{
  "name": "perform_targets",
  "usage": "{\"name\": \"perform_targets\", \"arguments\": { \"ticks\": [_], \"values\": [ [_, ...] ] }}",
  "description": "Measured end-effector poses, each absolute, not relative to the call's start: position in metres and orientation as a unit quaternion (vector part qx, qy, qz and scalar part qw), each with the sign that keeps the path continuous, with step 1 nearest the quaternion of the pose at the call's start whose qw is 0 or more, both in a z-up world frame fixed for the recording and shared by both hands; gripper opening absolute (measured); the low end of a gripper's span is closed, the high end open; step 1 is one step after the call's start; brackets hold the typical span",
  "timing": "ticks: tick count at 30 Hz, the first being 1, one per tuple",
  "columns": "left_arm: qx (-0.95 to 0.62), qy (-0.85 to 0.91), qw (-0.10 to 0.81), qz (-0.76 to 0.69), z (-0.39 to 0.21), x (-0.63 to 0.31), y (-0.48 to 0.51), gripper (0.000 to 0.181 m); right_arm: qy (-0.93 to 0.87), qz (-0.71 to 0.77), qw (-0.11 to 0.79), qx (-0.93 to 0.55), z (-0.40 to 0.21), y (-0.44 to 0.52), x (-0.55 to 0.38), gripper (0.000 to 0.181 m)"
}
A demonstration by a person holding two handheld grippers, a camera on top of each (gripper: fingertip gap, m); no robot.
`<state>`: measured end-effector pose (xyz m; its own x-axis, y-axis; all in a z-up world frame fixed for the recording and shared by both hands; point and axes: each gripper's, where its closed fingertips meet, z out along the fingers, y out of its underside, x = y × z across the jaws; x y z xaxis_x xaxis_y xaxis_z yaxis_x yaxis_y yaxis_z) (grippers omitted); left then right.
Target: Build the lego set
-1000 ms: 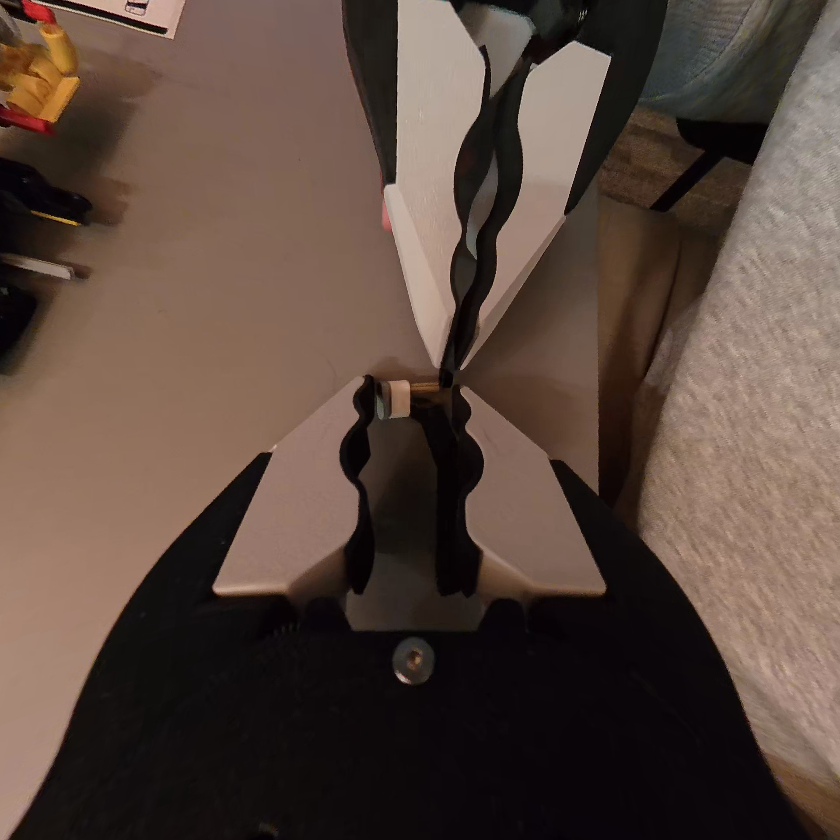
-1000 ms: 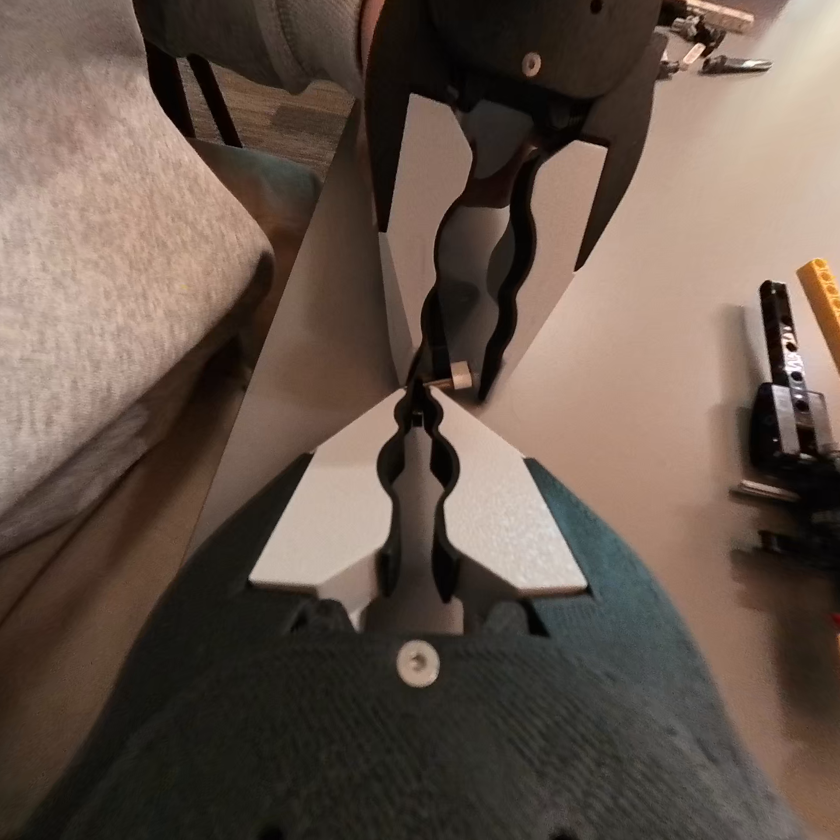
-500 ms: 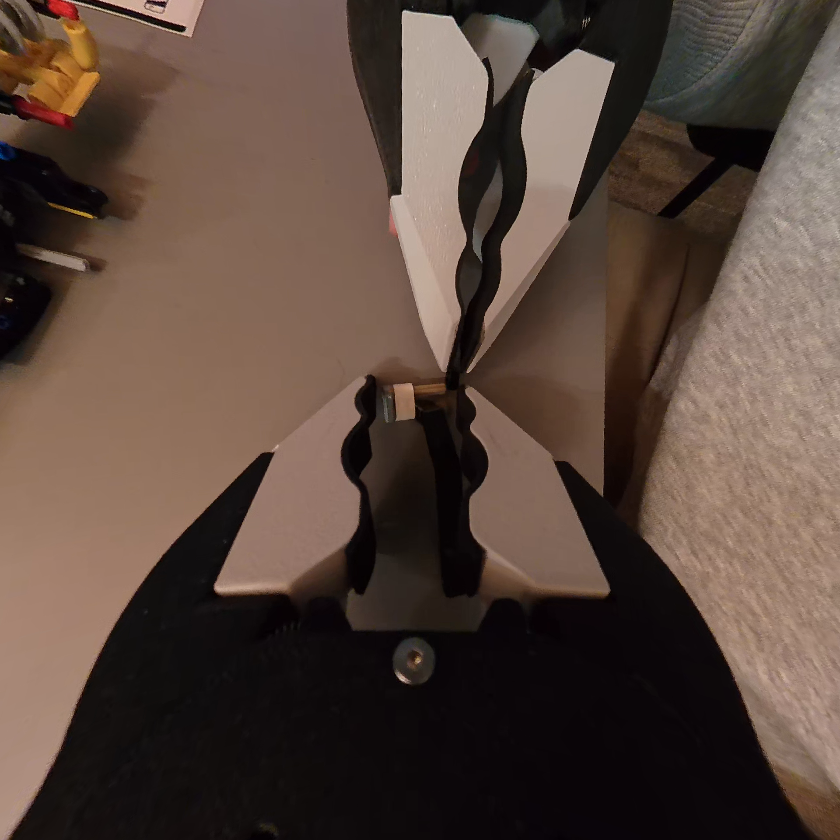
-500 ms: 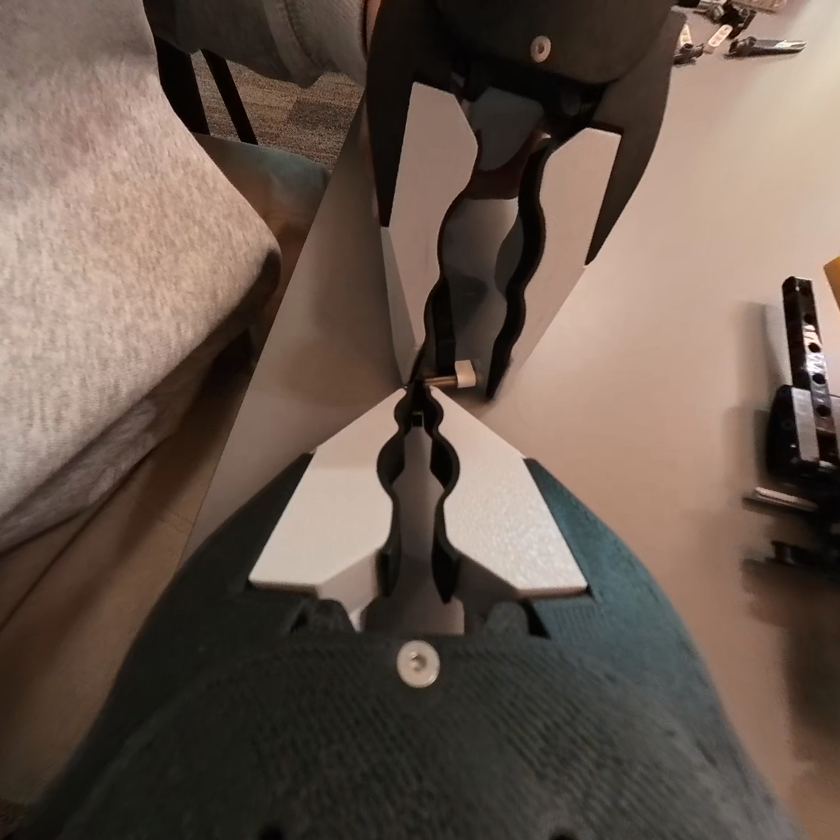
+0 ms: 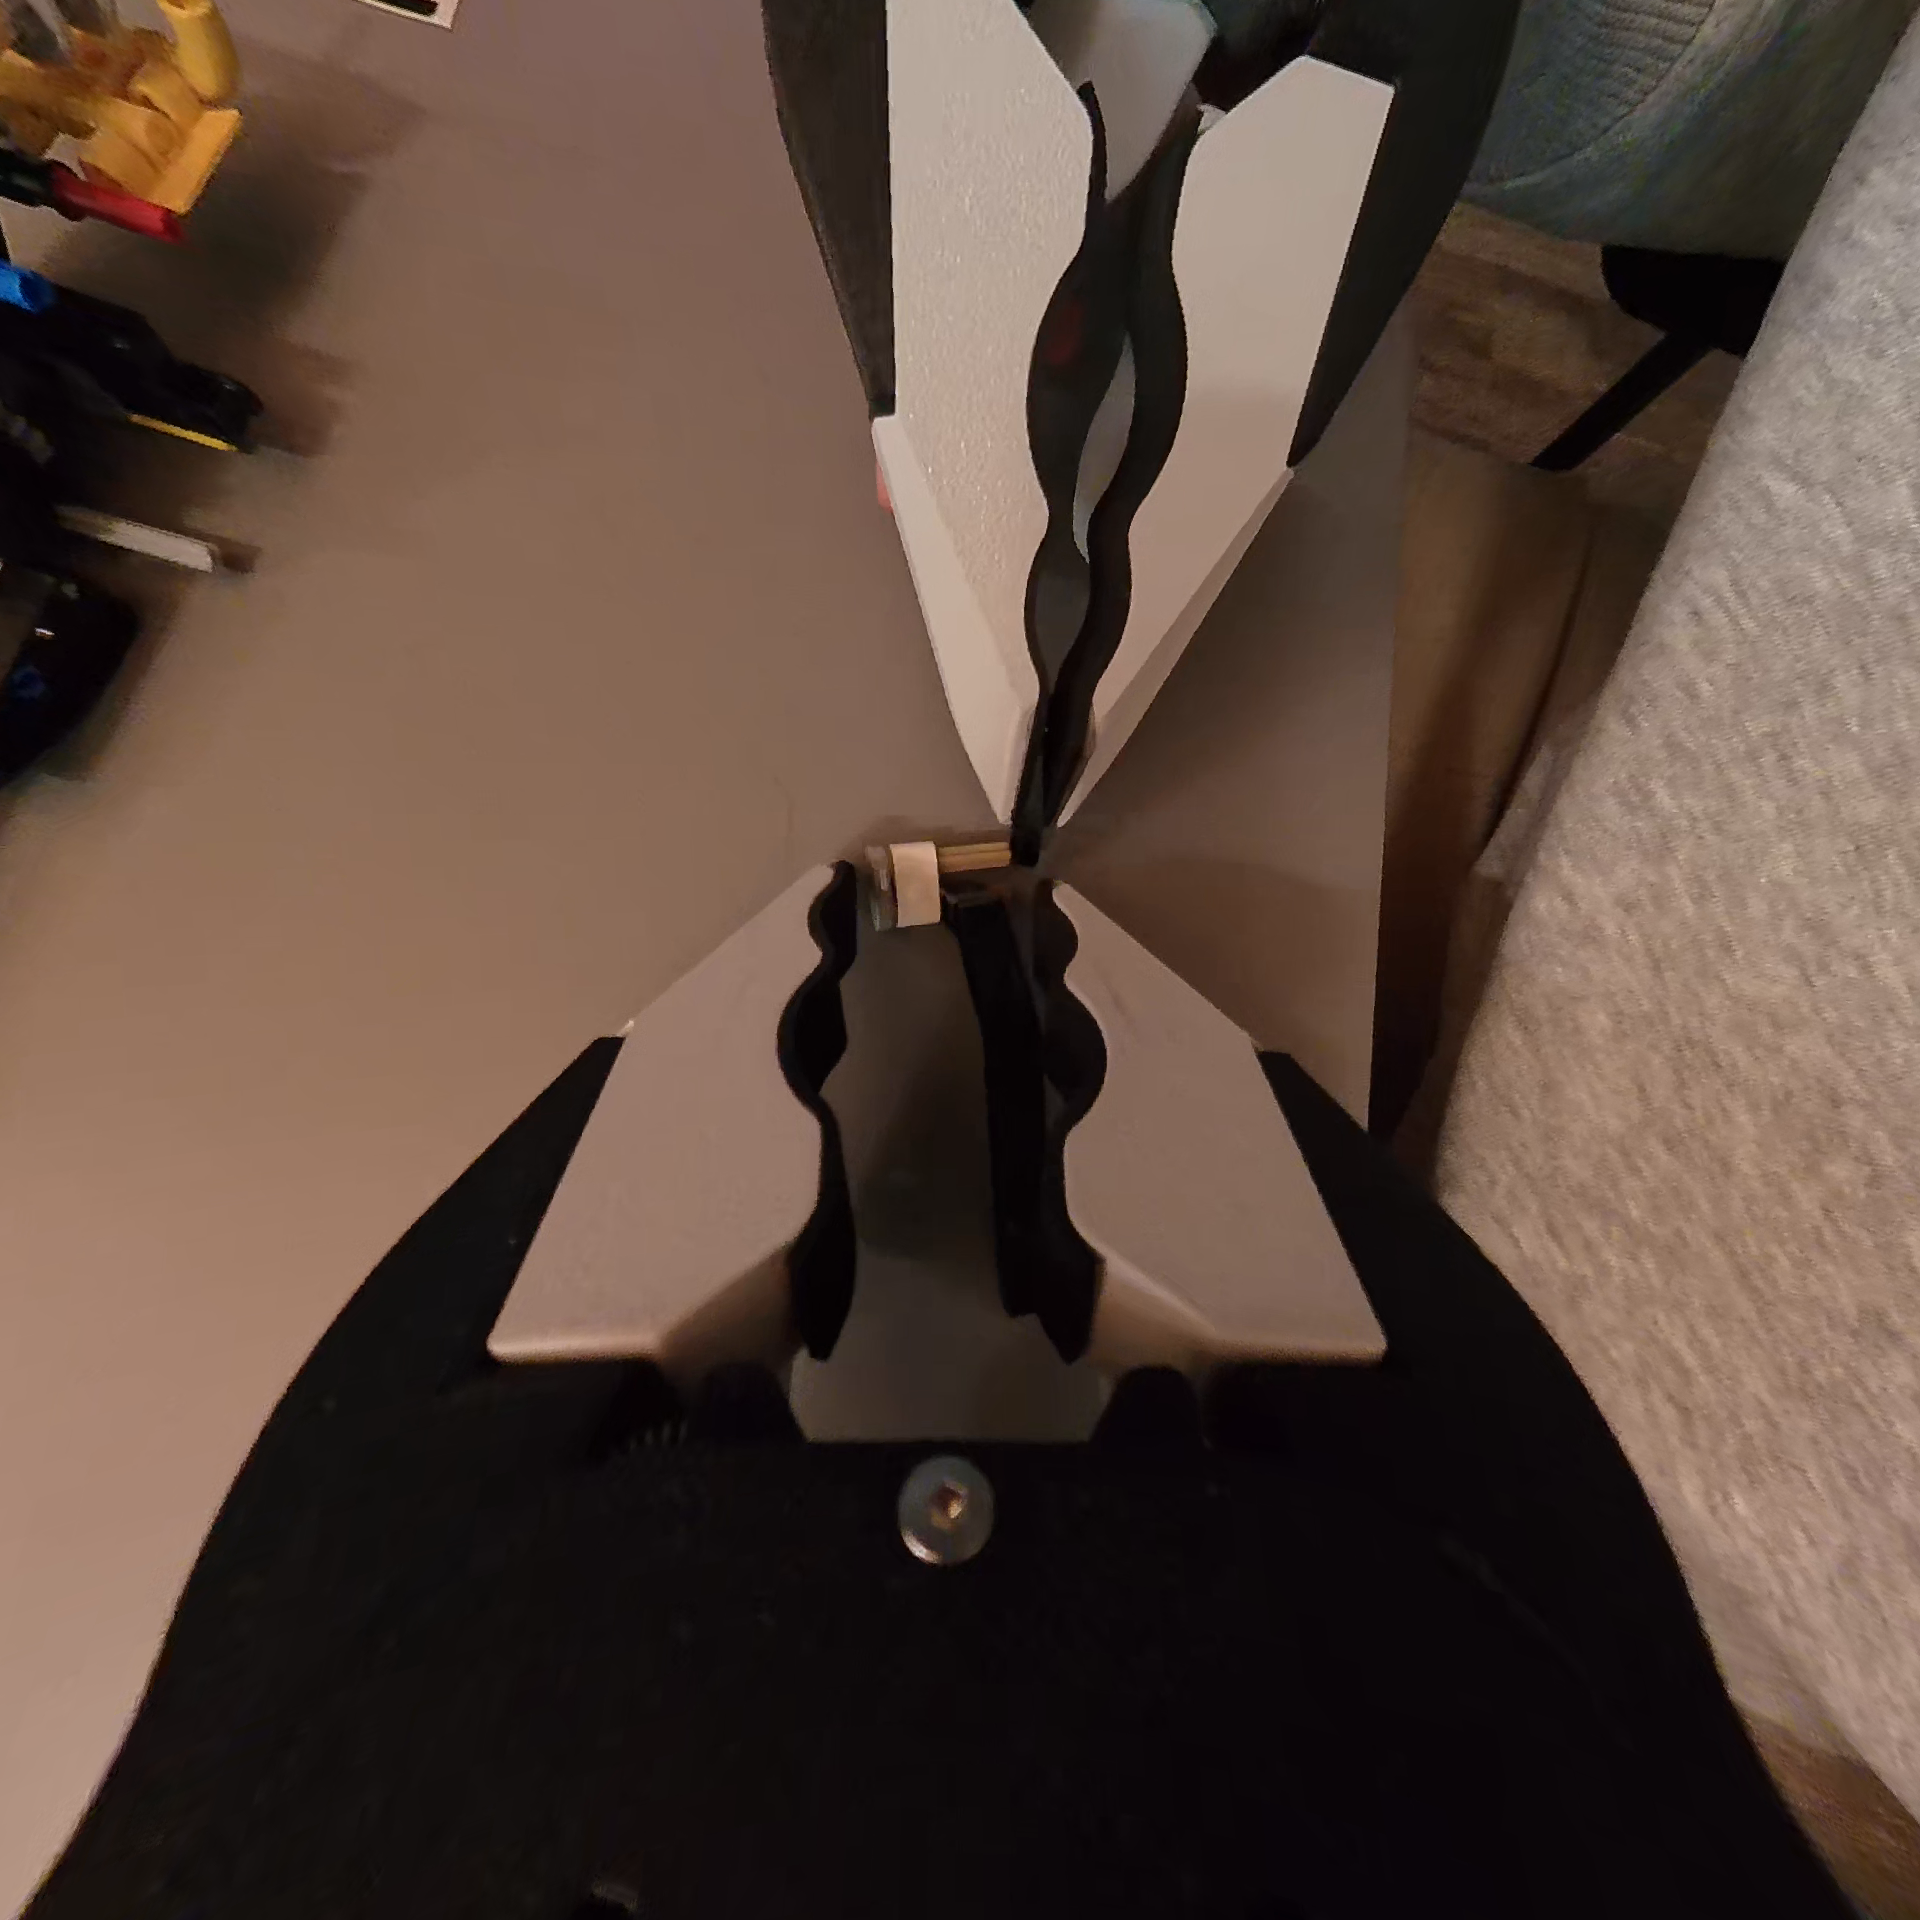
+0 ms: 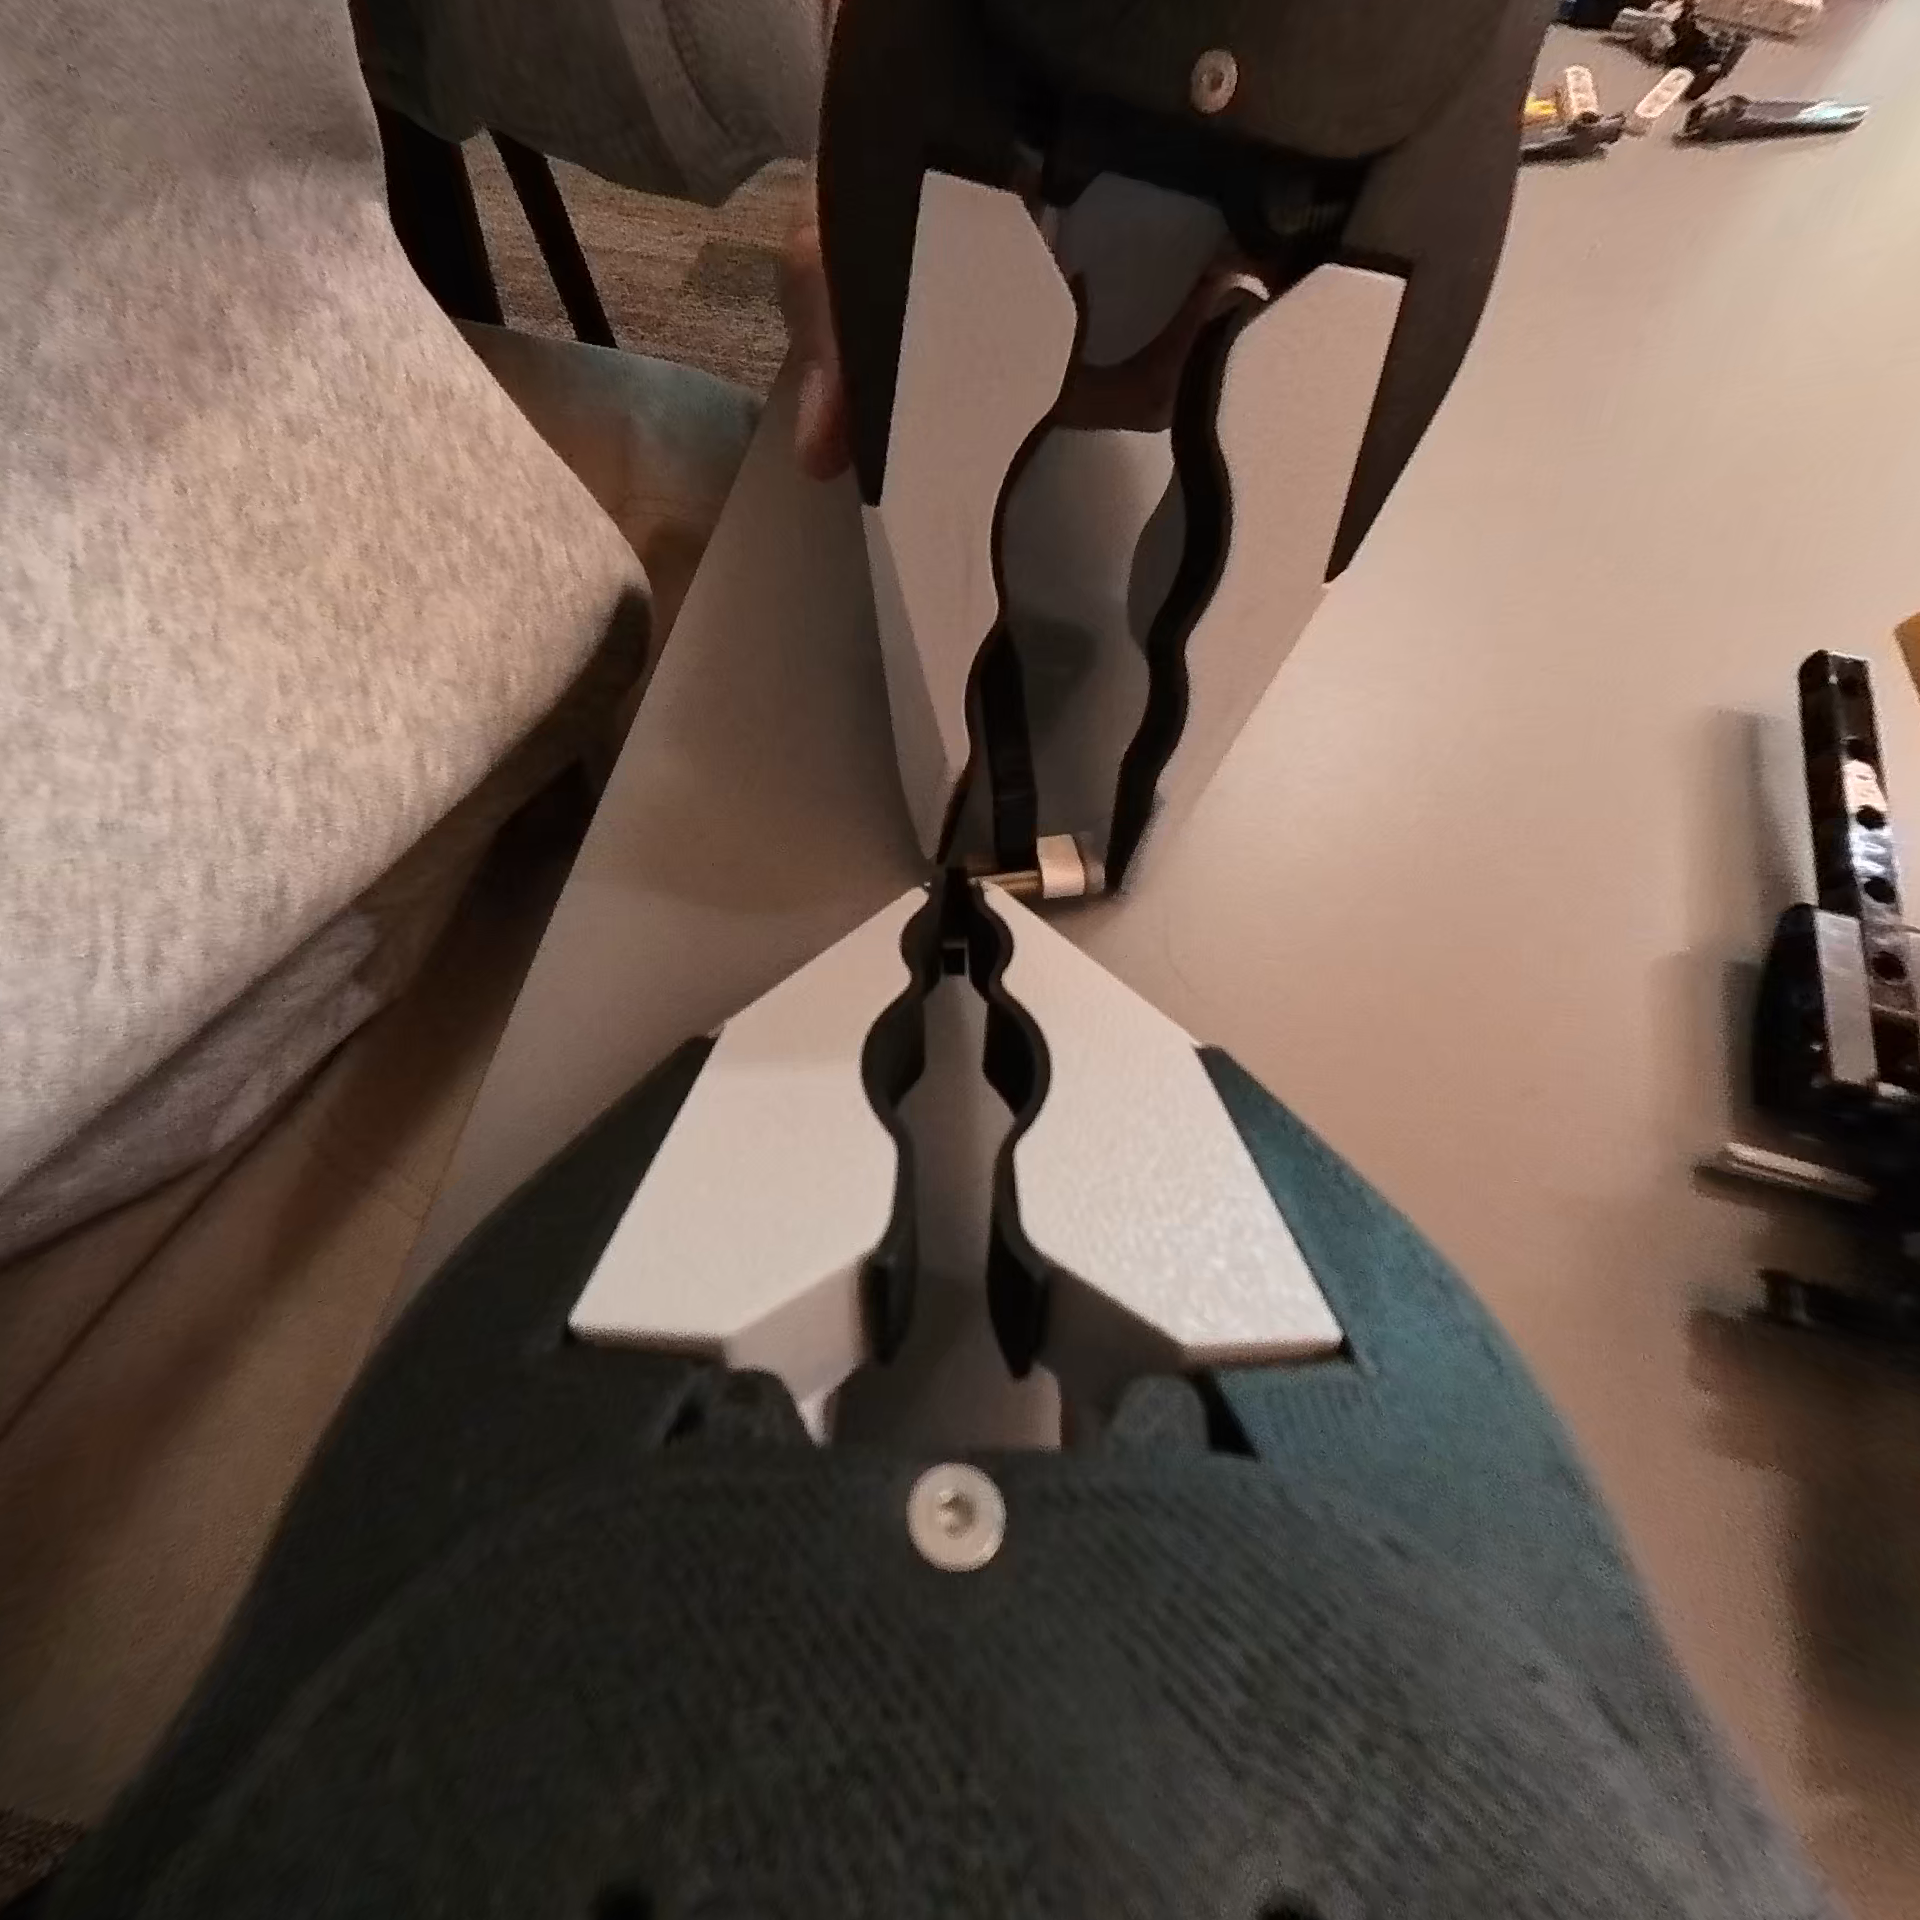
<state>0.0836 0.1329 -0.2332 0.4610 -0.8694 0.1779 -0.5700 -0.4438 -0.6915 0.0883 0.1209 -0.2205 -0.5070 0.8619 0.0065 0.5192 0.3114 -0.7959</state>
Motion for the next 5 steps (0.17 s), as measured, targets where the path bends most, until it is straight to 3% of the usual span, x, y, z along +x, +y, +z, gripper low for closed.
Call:
{"name": "perform_targets", "arguments": {
  "ticks": [1,5],
  "values": [
    [-0.807,0.447,0.282,-0.264,-0.2334,0.0835,0.1331,0.030,-0.779,0.385,0.222,-0.443,-0.2205,0.1209,0.0883,0.002],
    [-0.800,0.466,0.289,-0.245,-0.2352,0.0831,0.1334,0.026,-0.780,0.386,0.217,-0.442,-0.2207,0.1208,0.0886,0.002]
  ]
}}
